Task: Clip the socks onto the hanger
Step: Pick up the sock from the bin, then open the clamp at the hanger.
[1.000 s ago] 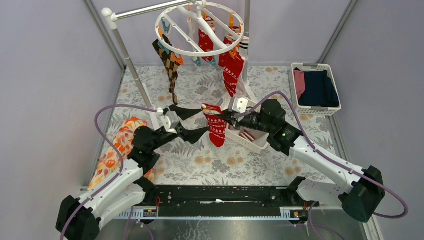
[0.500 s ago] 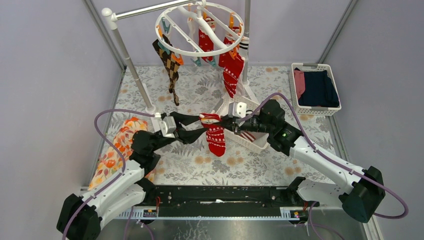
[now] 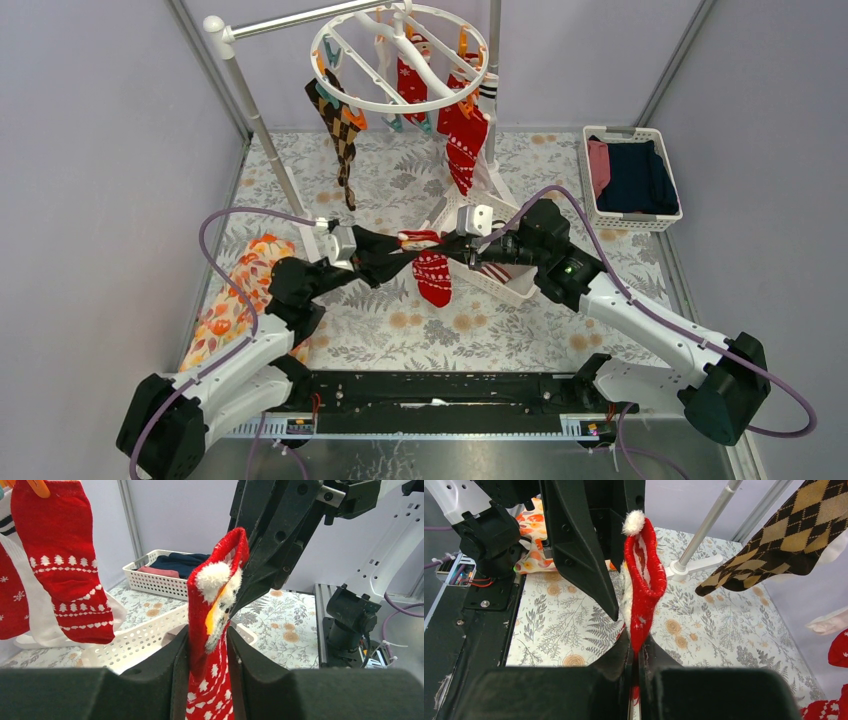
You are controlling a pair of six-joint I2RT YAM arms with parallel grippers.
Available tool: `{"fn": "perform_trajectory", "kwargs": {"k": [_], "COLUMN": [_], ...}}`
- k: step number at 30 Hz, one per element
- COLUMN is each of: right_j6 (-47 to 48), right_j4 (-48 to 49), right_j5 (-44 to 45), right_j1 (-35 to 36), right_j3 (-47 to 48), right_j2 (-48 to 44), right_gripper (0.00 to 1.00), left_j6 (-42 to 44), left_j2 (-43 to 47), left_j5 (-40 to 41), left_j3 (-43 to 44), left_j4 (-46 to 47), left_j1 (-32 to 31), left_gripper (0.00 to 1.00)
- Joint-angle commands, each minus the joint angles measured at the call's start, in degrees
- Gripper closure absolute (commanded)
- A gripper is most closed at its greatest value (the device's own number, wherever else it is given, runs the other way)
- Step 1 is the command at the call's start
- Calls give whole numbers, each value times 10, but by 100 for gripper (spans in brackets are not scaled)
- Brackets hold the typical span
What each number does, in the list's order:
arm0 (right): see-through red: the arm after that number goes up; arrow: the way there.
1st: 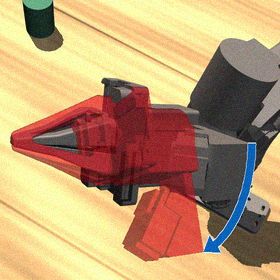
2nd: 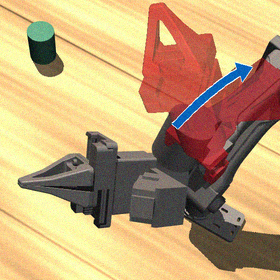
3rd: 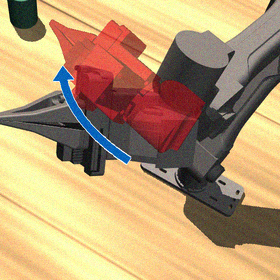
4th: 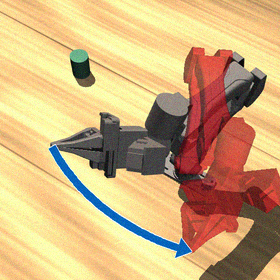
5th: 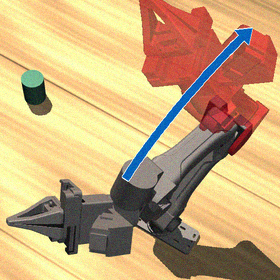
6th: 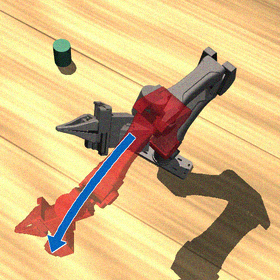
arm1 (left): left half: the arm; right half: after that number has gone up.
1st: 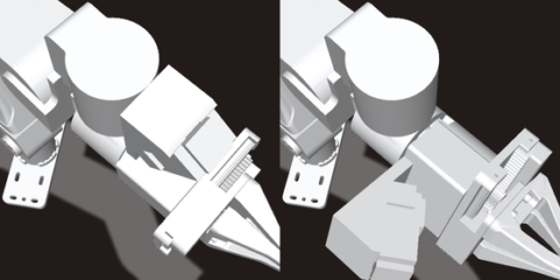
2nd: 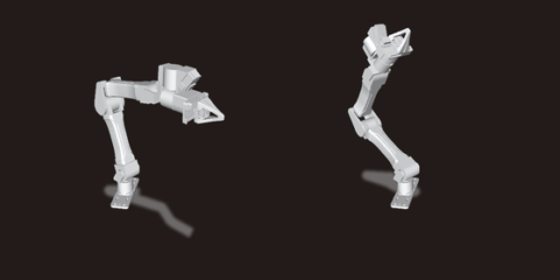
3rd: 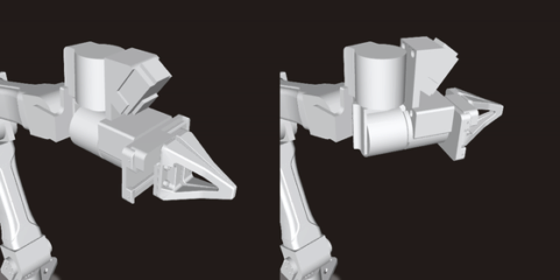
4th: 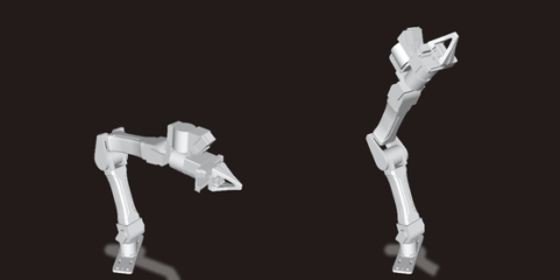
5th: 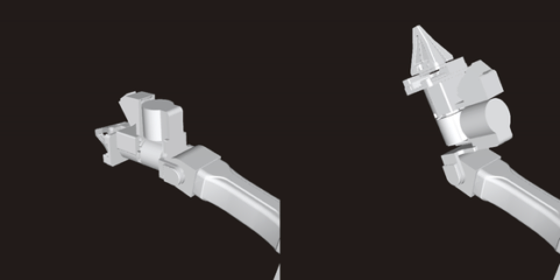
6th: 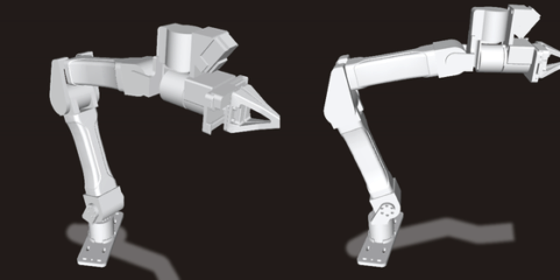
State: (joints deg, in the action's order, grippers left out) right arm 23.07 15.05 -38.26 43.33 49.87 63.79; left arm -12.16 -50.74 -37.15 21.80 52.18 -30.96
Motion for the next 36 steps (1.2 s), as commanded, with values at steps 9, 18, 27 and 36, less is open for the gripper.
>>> {"fn": "perform_trajectory", "kwargs": {"k": [9, 18, 27, 36], "right_j6": [-19, -92, -157, -108], "right_j4": [2, 7, 148, 231], "right_j5": [17, 78, 147, 170], "right_j1": [-11, -75, -105, -81], "right_j3": [21, 34, 70, 139], "right_j2": [-2, -38, -9, 88], "right_gripper": [69, 27, 21, 11], "left_j6": [-33, 2, -23, -78], "left_j2": [13, 23, -69, -112], "left_j5": [18, 101, 89, 25], "left_j3": [19, 61, 125, 105], "left_j4": [11, -105, -106, -17], "left_j1": [5, 5, 32, 92], "left_gripper": [100, 100, 100, 100]}}
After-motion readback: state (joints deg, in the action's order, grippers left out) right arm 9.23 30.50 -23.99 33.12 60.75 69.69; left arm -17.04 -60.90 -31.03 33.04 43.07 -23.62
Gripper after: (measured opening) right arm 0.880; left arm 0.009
